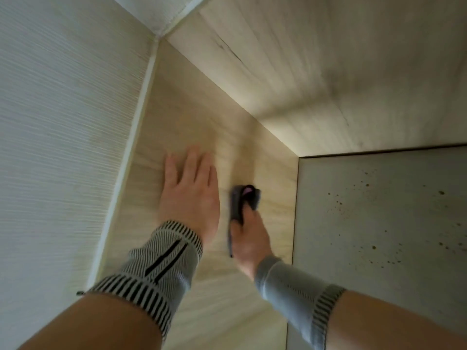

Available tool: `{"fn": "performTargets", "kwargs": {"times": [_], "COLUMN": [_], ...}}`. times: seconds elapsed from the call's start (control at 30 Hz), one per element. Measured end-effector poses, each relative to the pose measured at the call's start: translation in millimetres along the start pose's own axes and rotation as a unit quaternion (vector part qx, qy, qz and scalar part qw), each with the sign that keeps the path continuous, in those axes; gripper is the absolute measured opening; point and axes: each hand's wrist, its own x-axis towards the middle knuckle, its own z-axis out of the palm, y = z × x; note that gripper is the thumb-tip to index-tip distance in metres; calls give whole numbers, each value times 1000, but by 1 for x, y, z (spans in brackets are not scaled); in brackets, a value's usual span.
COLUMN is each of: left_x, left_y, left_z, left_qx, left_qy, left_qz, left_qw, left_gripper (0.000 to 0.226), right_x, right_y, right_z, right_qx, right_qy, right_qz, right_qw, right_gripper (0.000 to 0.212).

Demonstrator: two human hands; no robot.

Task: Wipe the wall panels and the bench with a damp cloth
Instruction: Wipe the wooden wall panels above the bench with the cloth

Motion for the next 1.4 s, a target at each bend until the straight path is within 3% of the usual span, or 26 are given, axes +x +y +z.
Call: {"fn": "performTargets", "kwargs": {"times": [0.07, 0.1, 0.2, 0.27, 0.3, 0.33, 0.43, 0.5, 0.57, 0.67, 0.7, 0.73, 0.83, 0.9, 0.97, 1.07, 1.13, 1.3, 1.4], "left_x": [-3, -3, 1, 5, 8, 11, 23, 30, 35, 42, 45, 48, 59, 64, 67, 74, 79, 96, 106], "left_y": [8, 9, 6, 7, 7, 8, 10, 12, 15, 18, 20, 21, 27, 30, 33, 38, 44, 71, 88], "left_z": [7, 9, 9, 7, 7, 7, 6, 4, 3, 3, 3, 2, 2, 2, 4, 9, 12, 26, 35], "left_qx": [12, 17, 20, 18, 16, 15, 20, 23, 28, 25, 23, 19, 8, 14, 27, 29, 26, 31, 23], "left_qy": [-24, -27, -17, -27, -31, -30, -22, -20, -22, -29, -29, -28, -24, -29, -29, -26, -25, -38, -48], "left_qz": [9, 10, 10, 12, 11, 10, 12, 12, 11, 6, 8, 10, 12, 14, 19, 23, 28, 59, 66], "left_qw": [1000, 999, 1000, 999, 999, 999, 999, 999, 999, 999, 999, 999, 1000, 999, 999, 999, 999, 997, 996], "left_gripper": [65, 65, 66, 67, 67, 68, 71, 72, 74, 72, 71, 69, 70, 75, 76, 68, 65, 70, 71], "right_x": [-17, -15, 22, 44, 55, 62, 77, 87, 99, 120, 124, 127, 129, 134, 146, 174, 181, 158, 168], "right_y": [-1, 10, 49, 55, 50, 40, -12, -28, -18, 8, 9, 3, -35, -45, -27, 17, 33, 5, 17], "right_z": [4, 6, -5, -18, -20, -21, -15, -13, -22, -47, -51, -52, -44, -40, -42, -63, -77, -69, -67], "right_qx": [-8, -18, -4, -53, -65, -44, 79, 60, 16, -36, -60, -73, -17, 5, -15, -65, -120, 14, 27], "right_qy": [-36, -42, 9, 0, -5, 0, -12, -13, 46, 33, 13, 5, 10, 25, 63, 54, 15, -12, -3], "right_qz": [-99, -107, 49, 187, 206, 180, -59, -160, -137, 108, 141, 120, -104, -185, -162, 52, 126, -82, -94], "right_qw": [994, 993, 999, 981, 976, 983, 995, 985, 989, 993, 988, 990, 994, 982, 985, 995, 985, 996, 995], "right_gripper": [48, 46, 50, 49, 49, 47, 47, 45, 43, 50, 51, 50, 49, 47, 42, 48, 51, 46, 50]}}
